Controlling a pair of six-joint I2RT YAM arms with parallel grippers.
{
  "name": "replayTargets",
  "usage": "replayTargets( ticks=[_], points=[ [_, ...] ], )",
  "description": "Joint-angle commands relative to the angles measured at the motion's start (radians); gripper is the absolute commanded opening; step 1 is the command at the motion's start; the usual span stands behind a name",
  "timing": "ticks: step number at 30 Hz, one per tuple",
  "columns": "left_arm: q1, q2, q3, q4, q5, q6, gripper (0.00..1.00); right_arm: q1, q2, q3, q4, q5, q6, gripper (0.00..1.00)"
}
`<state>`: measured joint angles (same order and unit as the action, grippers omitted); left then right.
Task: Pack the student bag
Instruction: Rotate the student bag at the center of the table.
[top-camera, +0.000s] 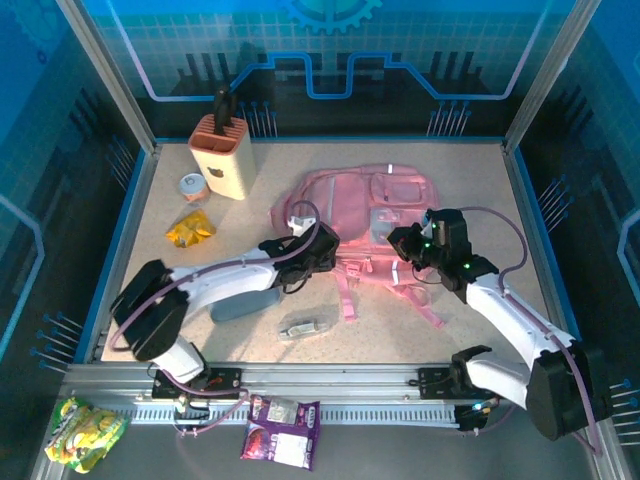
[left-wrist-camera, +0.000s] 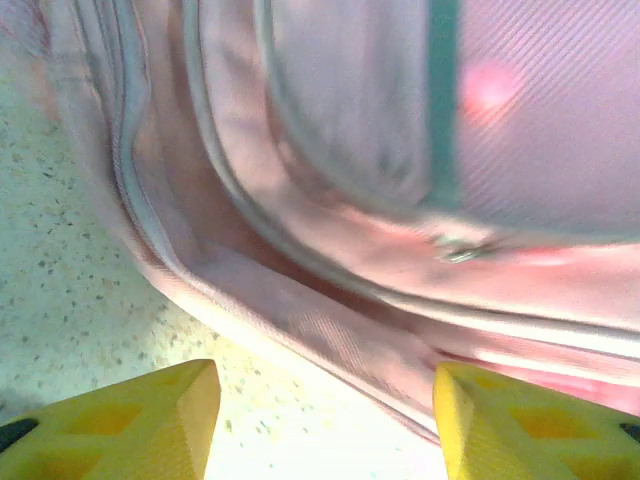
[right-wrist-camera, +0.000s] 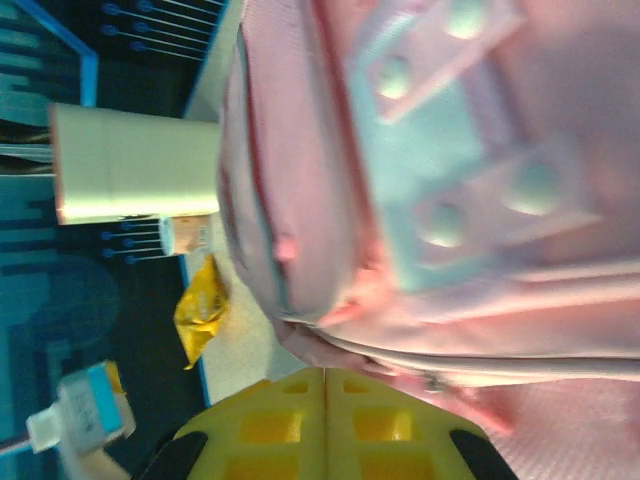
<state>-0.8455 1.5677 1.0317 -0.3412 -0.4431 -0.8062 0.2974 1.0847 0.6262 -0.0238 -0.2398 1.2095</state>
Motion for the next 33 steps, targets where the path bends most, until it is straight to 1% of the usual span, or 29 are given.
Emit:
replayTargets(
  ticks=[1,4,6,8,10,11,12,14,17,18,20,23,25,27,29,32,33],
  points=[
    [-0.084,-0.07,0.022,-0.077,-0.03,-0.03,0.61,0.02,-0.002,-0.042,0.1,0.034,0.074,0.0],
    [-0.146,-0.041,0.076,-0.071,-0.01,-0.036,0.61,0.026,-0.003,-0.035,0.094,0.04,0.066,0.0],
    [-0.178,-0.001,0.123,-0.082,-0.009,-0.036,0.61,0.017,-0.012,-0.025,0.057,0.03,0.043,0.0],
    [-0.199,0.034,0.156,-0.078,-0.005,-0.041,0.61,0.004,-0.028,0.002,-0.039,0.049,-0.029,0.0],
    [-0.2,0.068,0.183,-0.079,0.018,-0.06,0.6,0.003,-0.039,0.03,-0.143,0.114,-0.136,0.02],
    [-0.201,0.081,0.19,-0.08,0.015,-0.073,0.59,-0.003,-0.026,0.038,-0.157,0.111,-0.191,0.16],
    [-0.2,0.088,0.186,-0.064,0.018,-0.077,0.58,-0.015,0.0,0.055,-0.172,0.081,-0.248,0.26],
    [-0.201,0.088,0.172,-0.053,0.002,-0.102,0.57,-0.019,0.056,0.106,-0.227,0.058,-0.365,0.39],
    [-0.189,0.055,0.121,-0.032,-0.027,-0.138,0.57,-0.006,0.135,0.188,-0.318,0.056,-0.536,0.55],
    [-0.182,0.045,0.104,-0.019,-0.024,-0.142,0.57,0.005,0.158,0.221,-0.36,0.077,-0.578,0.59],
    [-0.157,0.027,0.072,0.002,-0.003,-0.151,0.57,0.04,0.202,0.297,-0.435,0.148,-0.67,0.67],
    [-0.116,0.015,0.03,0.047,0.018,-0.174,0.56,0.084,0.254,0.38,-0.53,0.25,-0.754,0.76],
    [-0.089,0.03,0.016,0.097,0.049,-0.183,0.56,0.104,0.279,0.415,-0.575,0.306,-0.795,0.79],
    [-0.058,0.075,0.035,0.131,0.103,-0.196,0.53,0.12,0.301,0.449,-0.628,0.36,-0.824,0.79],
    [-0.048,0.117,0.058,0.13,0.103,-0.218,0.49,0.123,0.314,0.466,-0.667,0.368,-0.843,0.79],
    [-0.046,0.15,0.063,0.174,0.101,-0.214,0.48,0.134,0.313,0.461,-0.692,0.378,-0.881,0.78],
    [-0.041,0.165,0.07,0.164,0.107,-0.219,0.47,0.135,0.316,0.453,-0.684,0.352,-0.912,0.78]
  ],
)
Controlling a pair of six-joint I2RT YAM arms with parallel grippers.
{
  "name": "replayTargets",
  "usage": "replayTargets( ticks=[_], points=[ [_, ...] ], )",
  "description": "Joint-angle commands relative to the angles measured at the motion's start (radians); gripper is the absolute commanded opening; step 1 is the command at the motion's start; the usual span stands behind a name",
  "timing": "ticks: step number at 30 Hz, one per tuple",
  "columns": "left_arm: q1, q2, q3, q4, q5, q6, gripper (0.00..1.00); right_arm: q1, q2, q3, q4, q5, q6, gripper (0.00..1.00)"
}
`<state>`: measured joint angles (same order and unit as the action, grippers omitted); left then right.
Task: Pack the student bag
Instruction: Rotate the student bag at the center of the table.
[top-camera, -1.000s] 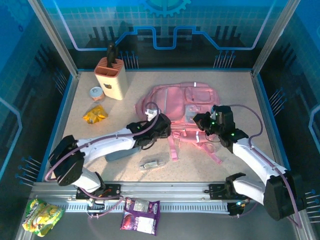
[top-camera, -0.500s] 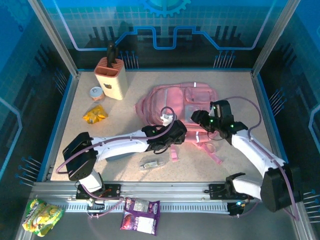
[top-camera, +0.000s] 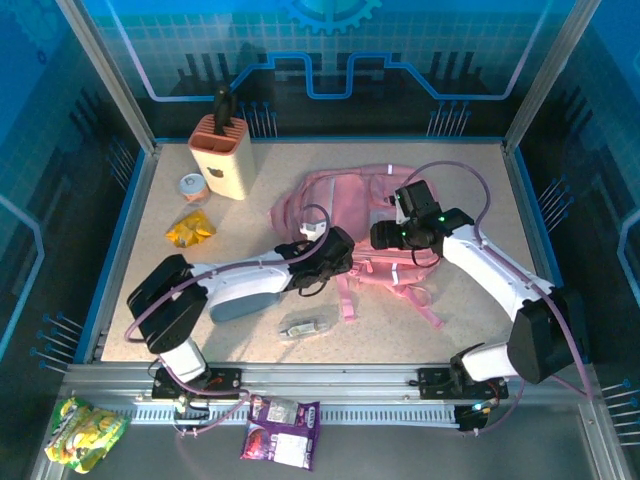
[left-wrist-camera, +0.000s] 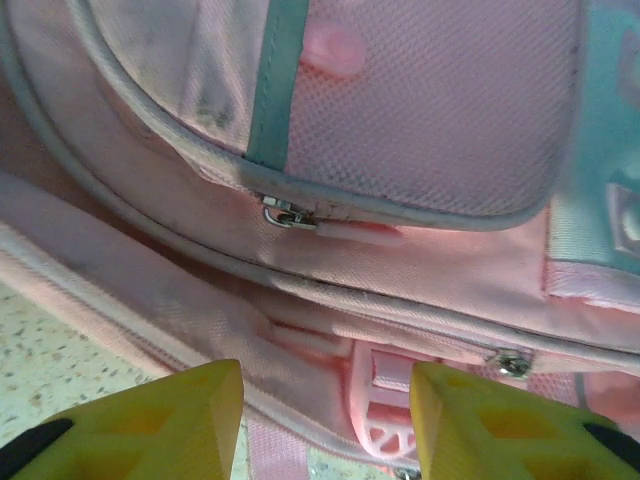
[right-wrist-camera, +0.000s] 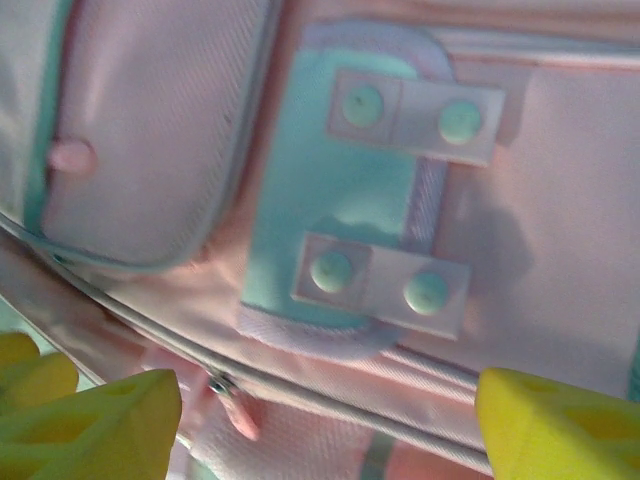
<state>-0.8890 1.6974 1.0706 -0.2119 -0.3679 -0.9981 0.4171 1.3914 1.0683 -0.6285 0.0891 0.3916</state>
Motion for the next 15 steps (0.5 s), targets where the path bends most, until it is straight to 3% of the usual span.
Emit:
replayTargets(
  ticks=[1,4,6,9,15],
  points=[
    [0.011,0.049,0.037,0.018,0.047,-0.033,0.45,0.015,0.016,0.005,-0.07,-0.003,-0.123,0.78],
    [0.025,0.056,0.001,-0.003,0.075,-0.108,0.34,0.016,0.056,0.014,-0.086,0.057,-0.11,0.79],
    [0.019,0.024,-0.071,0.054,0.055,-0.165,0.33,0.014,0.071,0.011,-0.08,0.085,-0.1,0.8],
    [0.035,0.031,-0.11,0.121,0.067,-0.145,0.34,-0.021,0.09,-0.025,-0.026,-0.098,-0.108,0.81],
    [0.112,0.104,-0.043,0.071,0.038,-0.05,0.34,0.015,0.081,-0.108,0.055,-0.173,-0.051,0.83]
  ],
)
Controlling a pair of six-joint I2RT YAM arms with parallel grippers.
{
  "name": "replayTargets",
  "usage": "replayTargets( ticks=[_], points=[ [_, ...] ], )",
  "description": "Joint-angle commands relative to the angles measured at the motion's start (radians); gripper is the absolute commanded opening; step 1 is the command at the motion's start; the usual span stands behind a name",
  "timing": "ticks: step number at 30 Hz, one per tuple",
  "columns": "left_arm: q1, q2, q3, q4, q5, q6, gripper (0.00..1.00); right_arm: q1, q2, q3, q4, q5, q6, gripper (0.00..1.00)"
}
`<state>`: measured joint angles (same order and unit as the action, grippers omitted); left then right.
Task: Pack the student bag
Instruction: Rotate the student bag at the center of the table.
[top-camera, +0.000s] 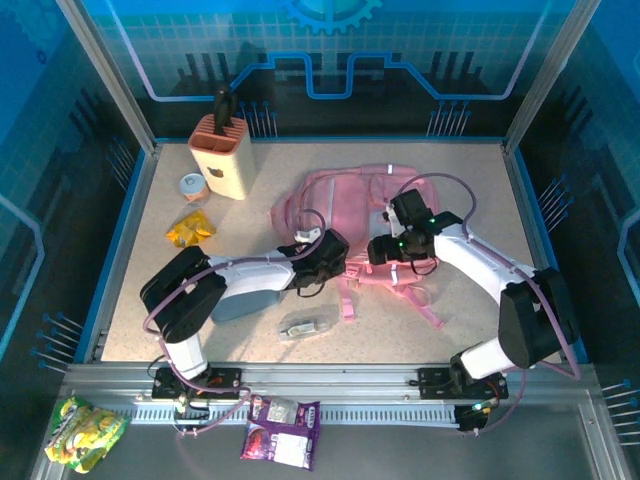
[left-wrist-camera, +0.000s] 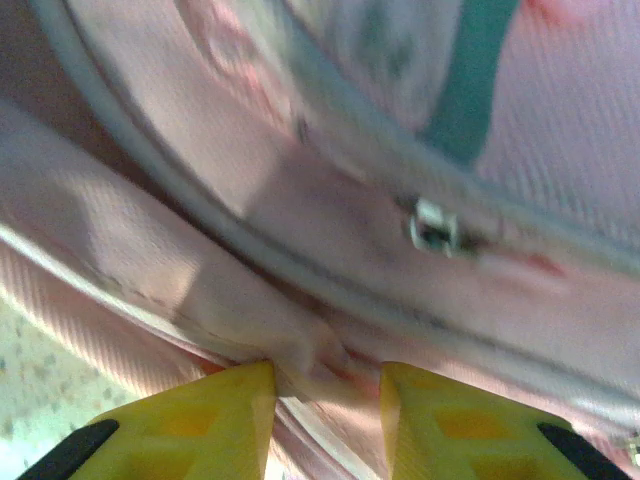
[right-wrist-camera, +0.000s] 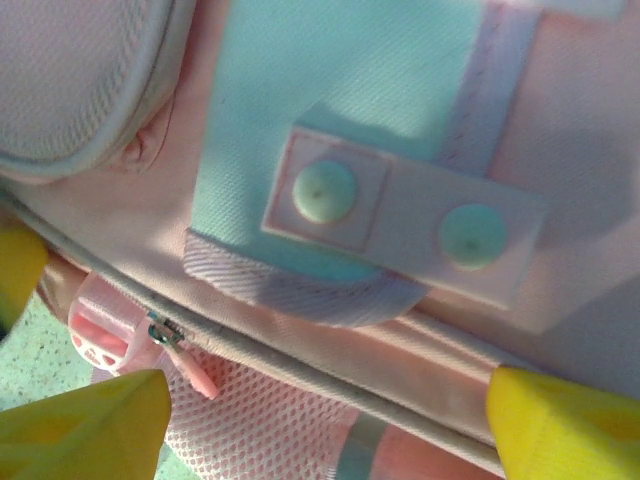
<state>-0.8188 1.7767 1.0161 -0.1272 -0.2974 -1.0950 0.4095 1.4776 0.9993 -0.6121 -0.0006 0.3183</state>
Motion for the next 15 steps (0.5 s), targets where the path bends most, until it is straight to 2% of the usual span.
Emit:
replayTargets(
  ticks=[1,4,9,13,15],
  points=[
    [0.059,0.026,0.011,-0.006,-0.04,0.071,0.35,0.046,-0.012,-0.049,0.05,-0.084,0.023,0.83],
    [0.118,0.043,0.031,-0.007,-0.04,0.134,0.35,0.126,-0.023,-0.048,0.058,-0.073,0.016,0.85],
    [0.171,0.016,0.021,0.021,0.002,0.222,0.38,0.158,-0.038,0.046,-0.091,0.104,-0.002,0.82],
    [0.173,-0.043,0.013,0.012,0.047,0.263,0.41,0.172,-0.004,0.112,-0.19,0.21,-0.068,0.69],
    [0.168,-0.071,-0.004,0.029,0.075,0.252,0.43,0.183,0.025,0.137,-0.218,0.222,-0.11,0.66]
  ],
)
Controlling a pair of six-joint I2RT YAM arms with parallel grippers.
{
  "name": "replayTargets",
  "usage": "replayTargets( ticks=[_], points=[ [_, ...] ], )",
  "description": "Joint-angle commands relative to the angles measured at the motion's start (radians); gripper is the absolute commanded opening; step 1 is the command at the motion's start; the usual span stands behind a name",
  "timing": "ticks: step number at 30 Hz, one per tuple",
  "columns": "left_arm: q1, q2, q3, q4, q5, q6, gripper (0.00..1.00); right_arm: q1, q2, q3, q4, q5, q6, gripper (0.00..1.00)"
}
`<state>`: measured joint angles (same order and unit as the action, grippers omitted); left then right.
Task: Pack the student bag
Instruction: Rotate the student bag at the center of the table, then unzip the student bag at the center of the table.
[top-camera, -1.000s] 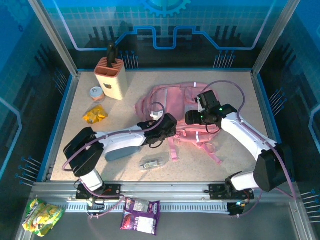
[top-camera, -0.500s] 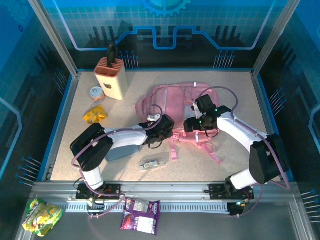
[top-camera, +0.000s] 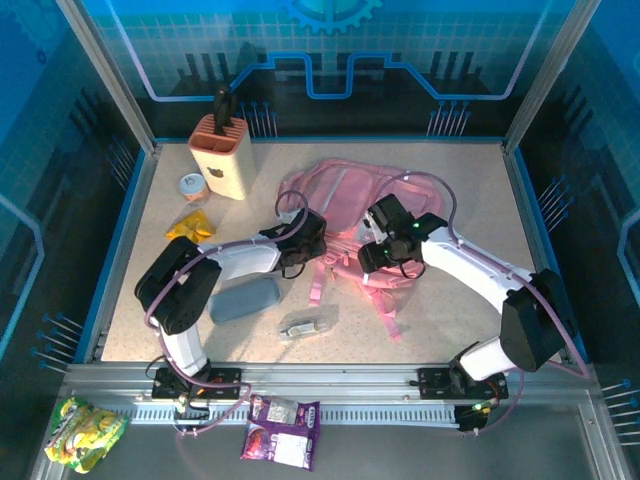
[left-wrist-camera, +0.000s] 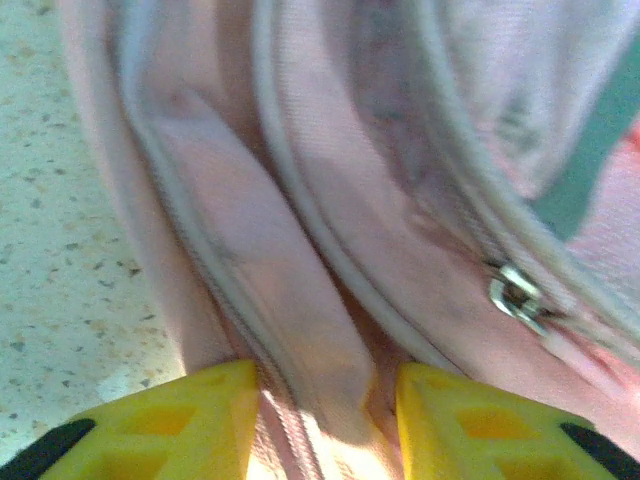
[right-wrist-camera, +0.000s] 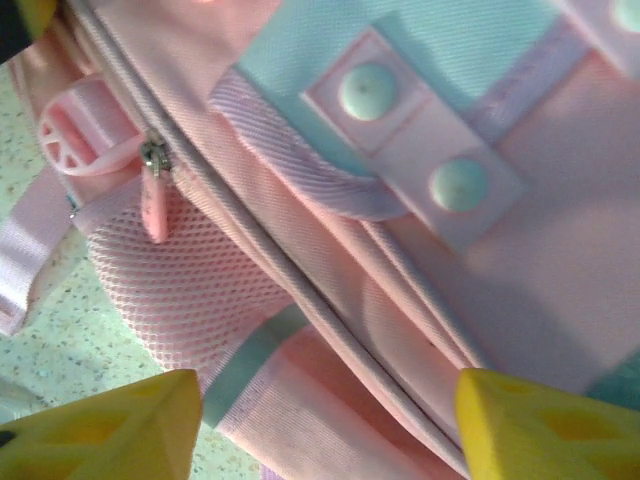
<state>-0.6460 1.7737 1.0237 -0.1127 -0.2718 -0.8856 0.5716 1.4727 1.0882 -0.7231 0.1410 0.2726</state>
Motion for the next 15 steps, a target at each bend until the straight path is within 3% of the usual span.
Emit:
replayTargets(
  ticks=[1,8,15],
  points=[
    [-0.007,-0.081,-0.02,0.016,0.059,0.039,0.43,0.026,0.047,0.069,-0.124,0.083,-0.083,0.66],
    [-0.028,-0.169,-0.063,0.008,0.053,0.034,0.44,0.107,0.176,0.178,-0.158,0.123,-0.134,0.6],
    [-0.03,-0.216,-0.105,0.0,0.044,0.026,0.45,0.116,0.277,0.208,-0.128,0.155,-0.143,0.54]
  ],
)
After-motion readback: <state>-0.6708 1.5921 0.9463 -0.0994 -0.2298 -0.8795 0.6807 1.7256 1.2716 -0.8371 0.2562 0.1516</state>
